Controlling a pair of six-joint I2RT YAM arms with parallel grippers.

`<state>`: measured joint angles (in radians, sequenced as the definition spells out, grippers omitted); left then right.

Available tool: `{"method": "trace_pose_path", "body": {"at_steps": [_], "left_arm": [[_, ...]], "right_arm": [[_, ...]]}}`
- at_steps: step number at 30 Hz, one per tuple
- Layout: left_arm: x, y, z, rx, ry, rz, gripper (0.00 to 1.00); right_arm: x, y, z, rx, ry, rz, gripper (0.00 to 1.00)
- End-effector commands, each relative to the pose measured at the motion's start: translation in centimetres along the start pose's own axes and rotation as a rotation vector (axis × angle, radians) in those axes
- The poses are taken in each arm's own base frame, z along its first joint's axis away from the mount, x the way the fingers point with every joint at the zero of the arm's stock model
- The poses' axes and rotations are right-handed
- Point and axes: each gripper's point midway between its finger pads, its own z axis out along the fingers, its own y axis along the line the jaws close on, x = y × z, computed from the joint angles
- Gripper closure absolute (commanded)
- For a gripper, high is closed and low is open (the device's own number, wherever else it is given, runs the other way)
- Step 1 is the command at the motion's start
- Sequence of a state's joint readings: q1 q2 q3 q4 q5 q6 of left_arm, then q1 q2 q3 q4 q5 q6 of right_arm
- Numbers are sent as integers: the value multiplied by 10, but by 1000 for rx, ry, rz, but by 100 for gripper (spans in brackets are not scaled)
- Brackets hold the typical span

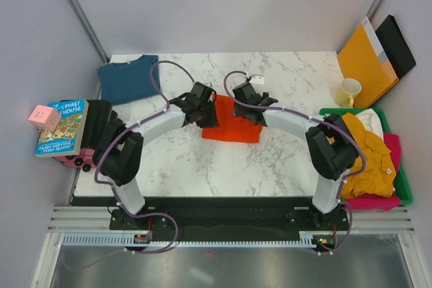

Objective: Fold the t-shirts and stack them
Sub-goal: Fold the long partially folded tshirt into a neat square, then put the neatly folded tshirt into the corner of the board with the left arm

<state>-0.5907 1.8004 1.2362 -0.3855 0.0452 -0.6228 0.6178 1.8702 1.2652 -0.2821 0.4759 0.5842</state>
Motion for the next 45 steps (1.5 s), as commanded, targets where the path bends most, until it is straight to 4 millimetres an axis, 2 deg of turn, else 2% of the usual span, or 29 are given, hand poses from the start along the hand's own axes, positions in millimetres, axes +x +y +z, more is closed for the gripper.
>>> {"method": "trace_pose_path", "body": {"at_steps": [1, 2, 4, 5, 7, 8, 10, 11, 13, 14, 15, 16, 17, 18, 20, 21, 22, 24, 28, 32, 33, 35, 36, 37, 38, 40, 42, 44, 45], "left_arm": [[-38, -21, -57, 79, -189, 50, 69], [-43, -20, -72, 78, -233, 52, 64], [-42, -15, -85, 72, -252, 75, 56], [-43, -14, -102, 74, -284, 79, 27], [-46, 2, -118, 6, -330, 72, 1], [-41, 15, -123, -38, -322, 69, 0], [-45, 28, -144, -77, -363, 72, 0], [-44, 47, -148, -118, -346, 47, 1], [-46, 66, -163, -137, -362, -23, 1], [-50, 90, -168, -183, -378, -77, 0], [-52, 103, -173, -219, -397, -103, 0], [-58, 124, -185, -317, -465, -132, 0], [-58, 141, -187, -383, -486, -149, 0], [-72, 151, -193, -438, -562, -112, 0], [-74, 161, -182, -460, -578, 24, 0], [-94, 153, -182, -427, -664, 113, 0], [-81, 160, -161, -414, -654, 181, 0], [-83, 162, -153, -411, -706, 365, 0], [-83, 196, -157, -479, -998, 323, 0], [-66, 219, -148, -484, -1041, 286, 0], [-62, 218, -138, -449, -1015, 306, 0], [-70, 212, -138, -408, -1045, 321, 0], [-65, 199, -118, -306, -983, 396, 0], [-67, 203, -114, -296, -965, 399, 0], [-74, 198, -120, -266, -1019, 405, 0], [-64, 207, -115, -264, -1003, 387, 0], [-61, 195, -110, -196, -988, 449, 0], [-53, 198, -104, -178, -978, 456, 0], [-59, 203, -109, -212, -1005, 436, 0]], "right_arm": [[-97, -3, -63, -24, -241, 47, 14], [-106, -3, -71, -31, -262, 53, 6], [-122, -6, -94, -58, -304, 63, 2], [-124, -8, -101, -65, -312, 61, 2], [-132, -13, -122, -81, -347, 58, 2], [-126, -18, -126, -69, -343, 44, 2], [-128, -27, -146, -61, -379, 36, 2], [-119, -34, -146, -49, -373, 25, 2], [-119, -44, -164, -56, -398, 38, 2], [-109, -48, -165, -55, -386, 29, 2], [-112, -54, -178, -67, -408, 43, 2], [-108, -55, -185, -69, -417, 42, 2], [-99, -59, -185, -69, -408, 39, 2], [-100, -63, -197, -88, -429, 57, 2], [-85, -66, -201, -96, -421, 52, 2], [-83, -70, -207, -103, -428, 63, 2], [-79, -72, -209, -102, -422, 60, 2], [-66, -80, -207, -84, -388, 32, 2], [-51, -88, -206, -69, -340, -9, 2], [-50, -89, -213, -101, -346, 1, 2], [-51, -91, -216, -107, -352, 7, 2], [-50, -92, -219, -121, -361, 27, 2], [-51, -92, -220, -130, -366, 34, 2], [-50, -90, -219, -142, -373, 48, 2], [-50, -89, -220, -151, -377, 56, 2], [-47, -86, -219, -171, -368, 65, 2], [-43, -84, -217, -185, -357, 70, 2], [-38, -85, -214, -186, -350, 67, 2], [-36, -85, -213, -184, -348, 66, 2]]}}
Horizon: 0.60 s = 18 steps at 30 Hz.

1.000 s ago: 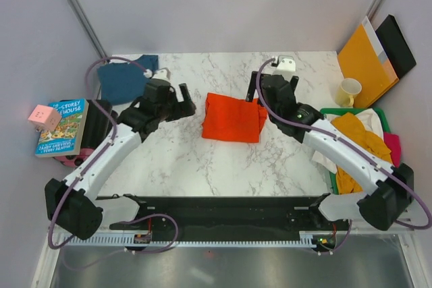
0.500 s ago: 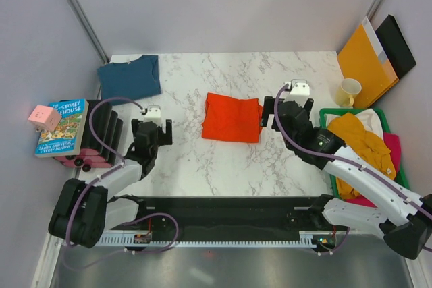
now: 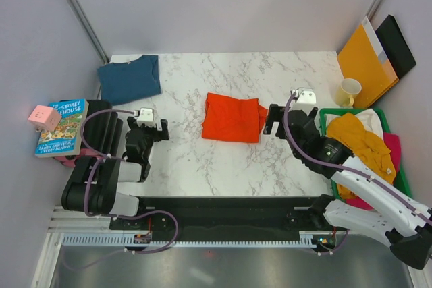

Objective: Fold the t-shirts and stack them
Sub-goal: Put the neatly folded tshirt into the corner of the board with the left arm

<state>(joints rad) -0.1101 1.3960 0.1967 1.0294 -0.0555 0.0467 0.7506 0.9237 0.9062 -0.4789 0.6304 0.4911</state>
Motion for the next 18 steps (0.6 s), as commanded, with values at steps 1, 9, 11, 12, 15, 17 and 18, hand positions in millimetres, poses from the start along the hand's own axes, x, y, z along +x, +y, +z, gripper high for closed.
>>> {"method": "trace_pose_path", "body": {"at_steps": [1, 9, 11, 12, 15, 17, 18], "left_arm": [[-26, -4, 3, 40, -124, 21, 0], [-26, 8, 8, -36, -108, -22, 0], [-24, 8, 8, -36, -104, -18, 1], [-25, 8, 8, -36, -108, -22, 0], [-25, 8, 8, -36, -107, -18, 0], [-26, 9, 8, -36, -108, -17, 1], [-25, 8, 8, -36, -107, -18, 0]], "right_arm": [[7, 4, 0, -32, 4, 29, 2], [11, 9, 7, -33, 2, 34, 2], [8, 12, 13, -24, -10, 32, 2], [6, 13, 16, -19, -17, 26, 2], [2, 21, 27, -7, -28, 21, 2], [8, 27, 40, 2, -20, 7, 2], [6, 28, 44, 18, -30, 8, 2]]}}
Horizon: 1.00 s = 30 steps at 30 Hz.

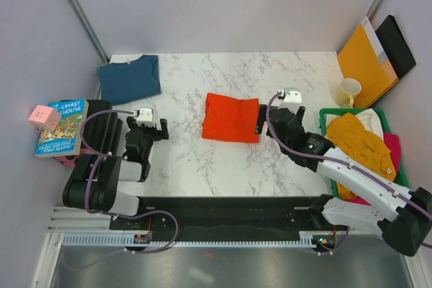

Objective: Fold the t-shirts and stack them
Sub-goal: Put the neatly folded tshirt into the corner of the board with the left arm

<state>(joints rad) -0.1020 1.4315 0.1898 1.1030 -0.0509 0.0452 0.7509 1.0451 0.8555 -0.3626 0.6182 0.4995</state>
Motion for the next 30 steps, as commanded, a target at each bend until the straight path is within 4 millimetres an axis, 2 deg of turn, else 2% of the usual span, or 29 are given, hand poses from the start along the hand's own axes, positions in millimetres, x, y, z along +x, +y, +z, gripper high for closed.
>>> {"method": "trace_pose_path", "body": {"at_steps": [1, 6, 10, 11, 13, 14, 16, 19, 20, 21, 23, 24, 26, 27, 28, 29, 30], "left_arm": [[-22, 6, 6, -30, -76, -14, 0], [-22, 6, 6, -30, -76, -14, 0], [-22, 6, 6, -30, -76, -14, 0], [-22, 6, 6, -30, -76, -14, 0], [-22, 6, 6, -30, -76, -15, 0], [-22, 6, 6, -30, -76, -15, 0], [-23, 6, 6, -30, -79, -14, 0], [-22, 7, 6, -31, -77, -14, 0], [-22, 6, 6, -30, -76, -14, 0], [-22, 6, 7, -27, -75, -12, 0], [-22, 6, 6, -30, -76, -15, 0], [-22, 6, 7, -30, -74, -15, 0], [-22, 3, 7, -7, -75, -13, 0], [-33, -2, 5, 33, -102, 27, 0], [-52, -16, 8, 117, -137, 43, 0], [-29, -22, 9, 161, 5, 52, 0], [-27, -26, 16, 201, 81, 93, 0]], "right_arm": [[-19, 15, 19, 30, -61, 19, 2], [-37, 10, 27, 131, -108, 27, 2], [-35, 7, 26, 191, -86, 120, 2], [-32, 13, 22, 187, -85, 155, 2], [-31, 12, 15, 238, -101, 123, 2], [-28, 21, 10, 229, -101, 122, 2], [-26, 26, 6, 269, -87, 63, 2], [-21, 44, 3, 298, -78, -25, 2], [-23, 60, -1, 270, -84, -45, 2], [-11, 69, 5, 276, -62, -99, 2], [-7, 86, 8, 265, -52, -104, 2], [6, 88, 16, 287, -31, -117, 2], [14, 92, 23, 290, -22, -119, 2], [20, 99, 30, 279, -13, -116, 2], [23, 102, 34, 273, -4, -124, 2], [20, 106, 40, 265, 6, -106, 2], [27, 111, 48, 259, 27, -108, 2]]}}
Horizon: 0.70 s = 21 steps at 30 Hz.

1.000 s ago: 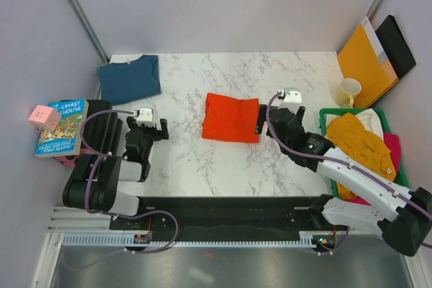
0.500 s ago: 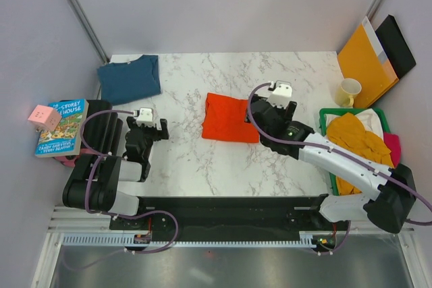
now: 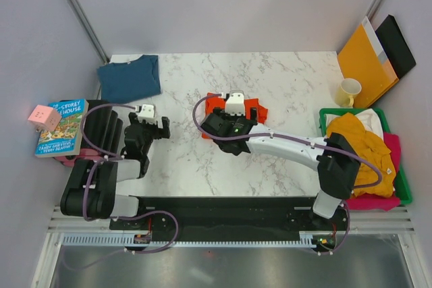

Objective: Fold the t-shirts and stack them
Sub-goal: Put the neatly folded tshirt into the corner of the board with the left arm

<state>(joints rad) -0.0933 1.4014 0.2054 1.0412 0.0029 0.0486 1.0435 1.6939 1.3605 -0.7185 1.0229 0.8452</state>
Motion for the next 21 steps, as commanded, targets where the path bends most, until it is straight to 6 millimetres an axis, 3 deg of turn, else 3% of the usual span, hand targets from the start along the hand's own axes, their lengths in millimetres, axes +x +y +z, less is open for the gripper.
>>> {"method": "trace_pose_path", "body": {"at_steps": [1, 2, 3, 4, 5, 6, 7, 10, 13, 14, 17, 21], "left_arm": [[-66, -23, 42, 195, 100, 90, 0], [-24, -26, 32, 214, 375, 34, 0], [-18, -31, 31, 235, 500, -21, 0], [-38, -49, 51, 345, 542, -59, 0], [-37, -59, 48, 409, 609, -100, 0], [-23, -70, 24, 462, 766, -180, 0], [-30, -84, 27, 545, 799, -240, 0], [-15, -85, 9, 521, 939, -298, 0], [-19, -70, 4, 468, 883, -308, 0], [-24, -69, 3, 485, 873, -336, 0], [-36, -85, -2, 600, 893, -464, 1], [-47, -87, 2, 576, 884, -508, 0]], "right_arm": [[-13, 17, 15, -8, 17, 38, 2], [-23, 20, 22, -12, 12, 64, 2], [-22, 23, 28, -8, 20, 57, 2], [-23, 28, 31, -27, 34, 69, 2], [-31, 28, 40, -31, 32, 93, 2], [-32, 30, 46, -43, 41, 105, 2], [-31, 34, 50, -66, 62, 119, 2], [-34, 37, 70, -88, 89, 137, 7], [-29, 42, 84, -92, 112, 120, 37], [-31, 45, 84, -96, 109, 119, 67], [-21, 49, 91, -95, 126, 94, 100], [-8, 53, 98, -107, 153, 95, 100]]}}
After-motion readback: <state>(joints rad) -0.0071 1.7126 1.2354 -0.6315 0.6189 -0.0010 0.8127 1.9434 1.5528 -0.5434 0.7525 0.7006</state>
